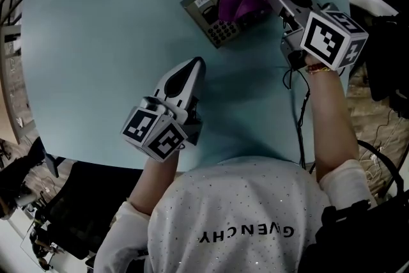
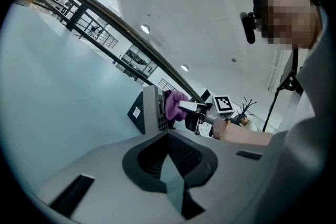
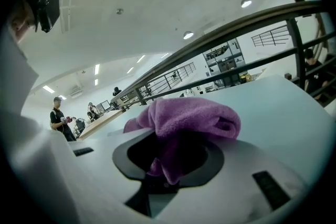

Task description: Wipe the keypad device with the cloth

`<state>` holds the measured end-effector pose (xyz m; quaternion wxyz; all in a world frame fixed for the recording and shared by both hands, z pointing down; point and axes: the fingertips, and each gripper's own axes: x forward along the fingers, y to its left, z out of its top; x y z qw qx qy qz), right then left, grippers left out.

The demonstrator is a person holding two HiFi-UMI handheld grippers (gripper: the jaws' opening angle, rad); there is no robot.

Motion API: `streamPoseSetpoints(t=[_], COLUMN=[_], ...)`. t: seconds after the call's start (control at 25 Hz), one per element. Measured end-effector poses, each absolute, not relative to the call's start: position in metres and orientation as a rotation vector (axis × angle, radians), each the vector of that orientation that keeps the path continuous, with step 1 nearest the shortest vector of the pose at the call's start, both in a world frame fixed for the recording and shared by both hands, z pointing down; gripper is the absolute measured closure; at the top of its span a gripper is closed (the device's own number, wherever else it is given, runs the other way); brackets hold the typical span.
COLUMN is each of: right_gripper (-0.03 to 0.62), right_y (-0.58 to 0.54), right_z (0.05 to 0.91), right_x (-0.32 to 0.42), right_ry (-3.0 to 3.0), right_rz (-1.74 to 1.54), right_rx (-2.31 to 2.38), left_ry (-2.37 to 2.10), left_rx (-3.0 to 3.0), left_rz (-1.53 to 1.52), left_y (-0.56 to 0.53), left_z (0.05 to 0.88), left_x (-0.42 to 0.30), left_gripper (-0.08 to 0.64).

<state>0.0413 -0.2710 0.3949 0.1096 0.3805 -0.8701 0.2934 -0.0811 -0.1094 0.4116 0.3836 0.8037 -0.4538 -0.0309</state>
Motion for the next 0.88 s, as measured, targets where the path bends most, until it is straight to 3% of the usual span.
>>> streamPoseSetpoints(t=[0.32,0.68,0.88], right_gripper=[0.486,0.486,0.485], right_y=[-0.267,-0.180,-0.161], right_z=[0.383,0.372,0.389], right_x=[0.056,-0.045,-0.073], right_ry=[-2.627,-2.812,-2.769], right_rz=[0.901,0.683,0.564], right_rx=[1.157,0.566,0.459], left_ry=[-1.276,-1.492,-1.562], left_rx=[2.049,1.870,1.795], left_rz=[-0.083,-0.148,-0.215], left_y=[-0.101,-0.066,-0.040], left_z=[0.391,0.388,0.368], left_x=[-0.074,-0.099,-0.099], left_gripper=[0.548,0.548,0.548])
